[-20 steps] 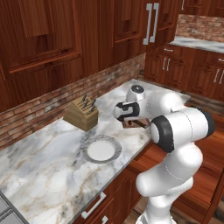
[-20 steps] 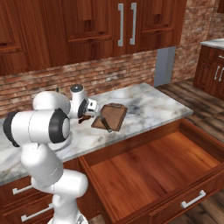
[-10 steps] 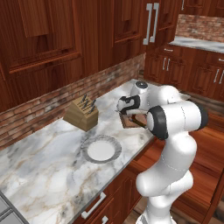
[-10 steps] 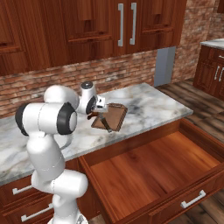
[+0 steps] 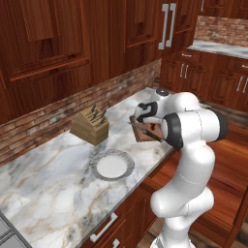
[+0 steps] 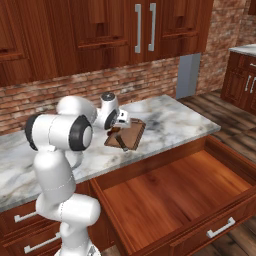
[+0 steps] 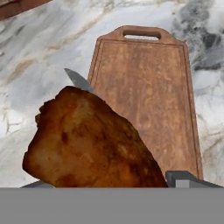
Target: Pick up the knife from the drawer and place it on the cutting board. Then place the meat from the plate to the cutting board.
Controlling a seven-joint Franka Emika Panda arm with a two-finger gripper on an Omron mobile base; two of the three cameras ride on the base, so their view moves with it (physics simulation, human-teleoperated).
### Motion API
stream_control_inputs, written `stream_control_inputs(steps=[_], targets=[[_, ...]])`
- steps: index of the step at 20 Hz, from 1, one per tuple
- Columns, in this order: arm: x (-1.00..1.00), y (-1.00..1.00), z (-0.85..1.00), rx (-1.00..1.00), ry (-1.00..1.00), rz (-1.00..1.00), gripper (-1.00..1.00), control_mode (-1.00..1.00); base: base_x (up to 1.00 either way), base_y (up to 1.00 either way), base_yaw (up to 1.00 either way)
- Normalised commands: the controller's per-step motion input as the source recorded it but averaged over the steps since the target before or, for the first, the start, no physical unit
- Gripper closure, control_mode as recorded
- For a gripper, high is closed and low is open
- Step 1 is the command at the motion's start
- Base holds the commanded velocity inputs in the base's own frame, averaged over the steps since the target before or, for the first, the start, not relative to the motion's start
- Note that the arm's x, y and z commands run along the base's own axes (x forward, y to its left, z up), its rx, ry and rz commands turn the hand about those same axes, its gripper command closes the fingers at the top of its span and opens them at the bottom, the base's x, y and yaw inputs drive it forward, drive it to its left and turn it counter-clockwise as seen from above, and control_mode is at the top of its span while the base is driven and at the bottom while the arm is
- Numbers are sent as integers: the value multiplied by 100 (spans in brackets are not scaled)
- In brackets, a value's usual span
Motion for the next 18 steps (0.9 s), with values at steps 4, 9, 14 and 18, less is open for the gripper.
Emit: stream_control_inputs(steps=[4, 9, 14, 18], targets=[[26, -21, -6, 0, 0, 0, 100, -100, 0, 0, 0], [24, -27, -6, 0, 0, 0, 100, -100, 0, 0, 0], [18, -7, -9, 0, 0, 6, 100, -100, 0, 0, 0], [21, -6, -19, 0, 0, 7, 100, -100, 0, 0, 0]])
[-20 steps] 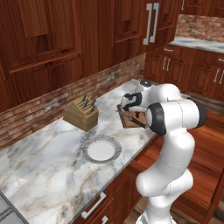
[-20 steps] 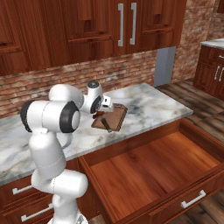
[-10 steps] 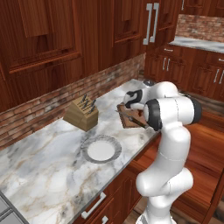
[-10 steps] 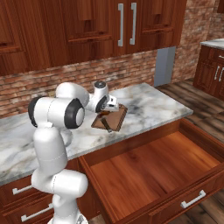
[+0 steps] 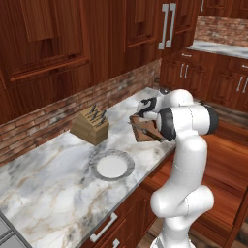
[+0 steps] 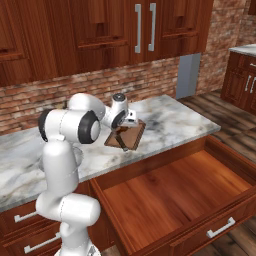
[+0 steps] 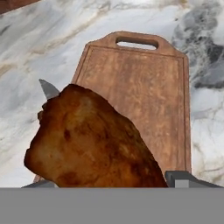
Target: Pick up the knife from the drawer and place it on the cutting board. Then place the meat from the plate to the cutting board.
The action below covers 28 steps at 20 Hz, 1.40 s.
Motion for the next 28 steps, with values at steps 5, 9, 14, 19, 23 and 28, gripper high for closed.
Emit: stream_control_inputs(steps=[5, 9, 14, 19, 23, 28], targets=[[13, -17, -25, 0, 0, 7, 100, -100, 0, 0, 0], [16, -24, -28, 0, 0, 7, 100, -100, 0, 0, 0], [24, -10, -26, 0, 0, 4, 100, -100, 0, 0, 0], [28, 0, -14, 0, 0, 0, 100, -100, 0, 0, 0], [24, 0, -12, 0, 0, 0, 100, -100, 0, 0, 0], [23, 0, -19, 0, 0, 0, 100, -100, 0, 0, 0]])
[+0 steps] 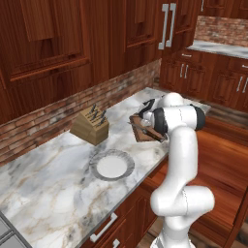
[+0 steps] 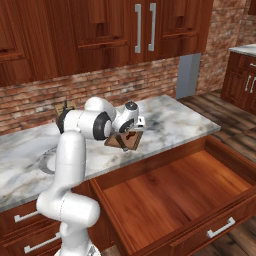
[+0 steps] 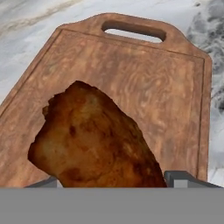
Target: Pick up the knife from the drawer and place it on the cutting board. Then place the meat from the plate to the cutting board.
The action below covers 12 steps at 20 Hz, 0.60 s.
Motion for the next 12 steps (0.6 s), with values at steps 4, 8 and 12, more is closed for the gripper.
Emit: stream_control_inputs(steps=[4, 8, 12], targets=[[23, 0, -22, 0, 0, 0, 100, -100, 0, 0, 0], [22, 0, -31, 0, 0, 0, 100, -100, 0, 0, 0], [10, 0, -34, 0, 2, 0, -100, -100, 0, 0, 0]])
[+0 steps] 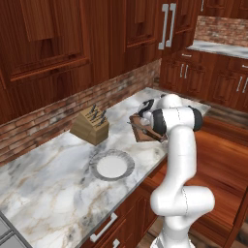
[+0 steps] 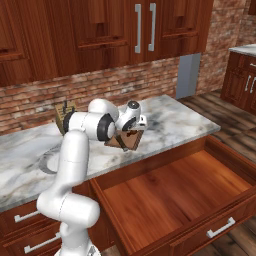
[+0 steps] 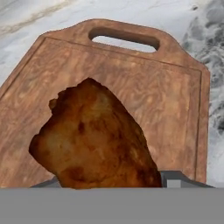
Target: Pick up the knife from the drawer and place it on the cutting board. Then place the meat from the plate to the cutting board.
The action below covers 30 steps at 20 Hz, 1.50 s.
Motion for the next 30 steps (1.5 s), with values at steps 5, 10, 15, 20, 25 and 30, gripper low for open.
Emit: stream_control_inputs(steps=[5, 10, 15, 20, 25, 30], targets=[[-12, -4, 2, 0, -2, 0, -100, -100, 0, 0, 0], [-38, 0, 11, 0, -5, 0, -100, -100, 0, 0, 0], [-43, 0, 20, 0, 0, 0, -100, -100, 0, 0, 0], [-46, -23, 45, 3, -10, 0, -100, -100, 0, 0, 0], [-38, -46, 67, 9, -17, 0, -100, -100, 0, 0, 0], [-41, -62, 31, 13, -23, 0, -100, -100, 0, 0, 0]])
